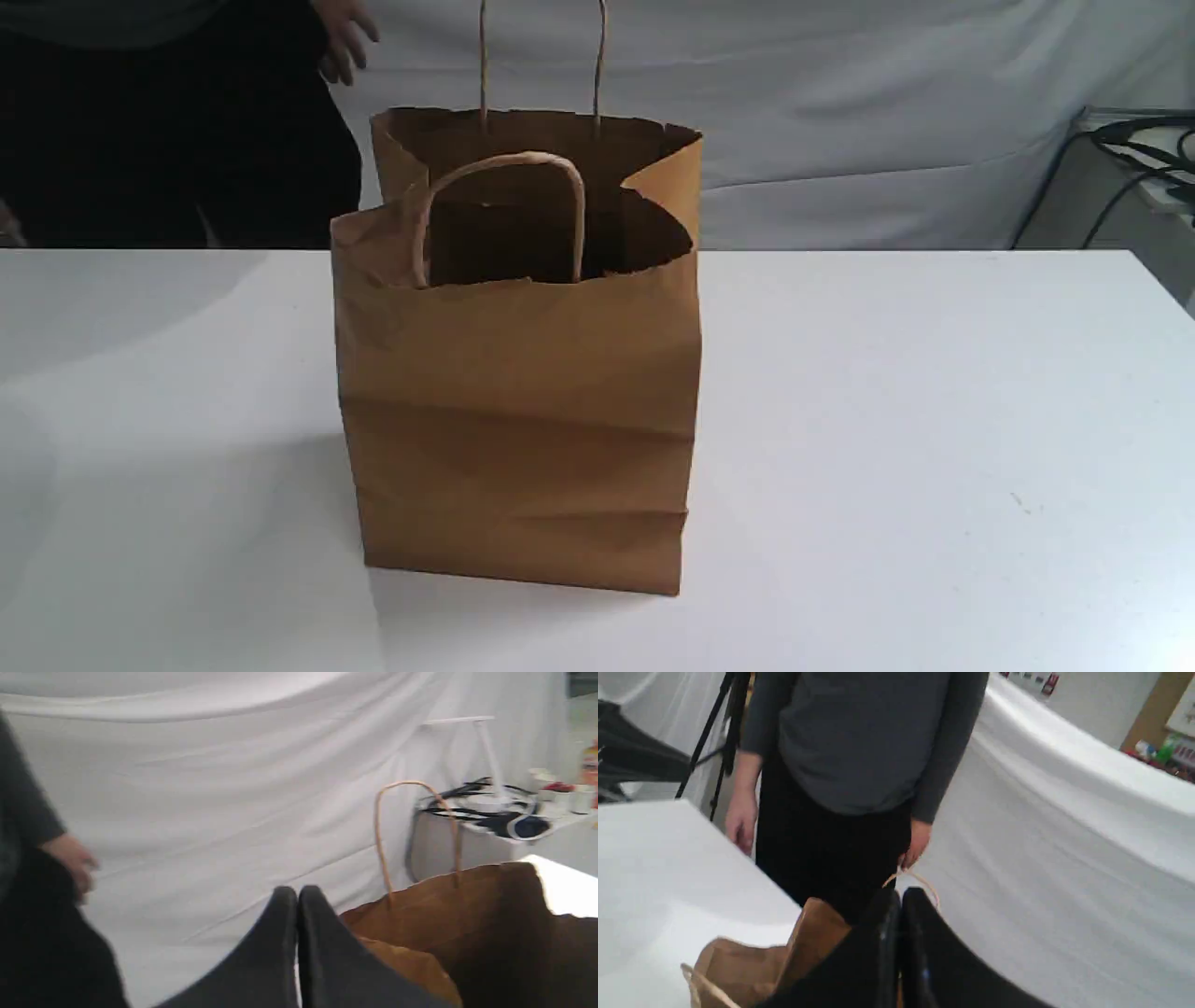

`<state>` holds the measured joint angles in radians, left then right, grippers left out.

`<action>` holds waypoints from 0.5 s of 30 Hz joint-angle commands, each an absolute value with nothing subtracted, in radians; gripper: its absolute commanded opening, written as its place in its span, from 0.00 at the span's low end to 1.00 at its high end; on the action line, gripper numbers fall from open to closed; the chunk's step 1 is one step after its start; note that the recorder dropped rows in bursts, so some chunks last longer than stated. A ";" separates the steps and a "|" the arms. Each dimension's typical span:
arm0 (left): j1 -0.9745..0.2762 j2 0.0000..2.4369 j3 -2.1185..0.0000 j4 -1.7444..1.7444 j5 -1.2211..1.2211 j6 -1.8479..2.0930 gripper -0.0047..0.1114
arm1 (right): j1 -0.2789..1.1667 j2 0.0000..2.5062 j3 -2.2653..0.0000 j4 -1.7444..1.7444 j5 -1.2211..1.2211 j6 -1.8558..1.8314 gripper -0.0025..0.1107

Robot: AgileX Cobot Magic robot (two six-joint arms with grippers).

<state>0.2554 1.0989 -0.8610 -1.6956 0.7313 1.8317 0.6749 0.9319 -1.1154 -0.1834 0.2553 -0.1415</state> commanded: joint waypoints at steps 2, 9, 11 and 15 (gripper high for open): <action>0.257 0.908 -0.759 -1.713 0.541 1.838 0.04 | 0.677 0.877 -0.981 -0.234 0.117 -0.104 0.02; 0.257 0.678 -0.616 -1.713 0.470 1.832 0.04 | 0.677 0.868 -0.803 -0.243 0.069 -0.098 0.02; 0.257 0.639 -0.585 -1.713 0.470 1.830 0.04 | 0.677 0.868 -0.767 -0.243 0.067 -0.098 0.02; 0.257 0.586 -0.537 -1.713 0.470 1.830 0.04 | 0.677 0.868 -0.730 -0.241 0.093 -0.098 0.02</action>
<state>0.2554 0.6056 -0.5549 -1.7012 0.4807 1.8331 0.6749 0.8672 -0.7405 -0.2365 0.0959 -0.1059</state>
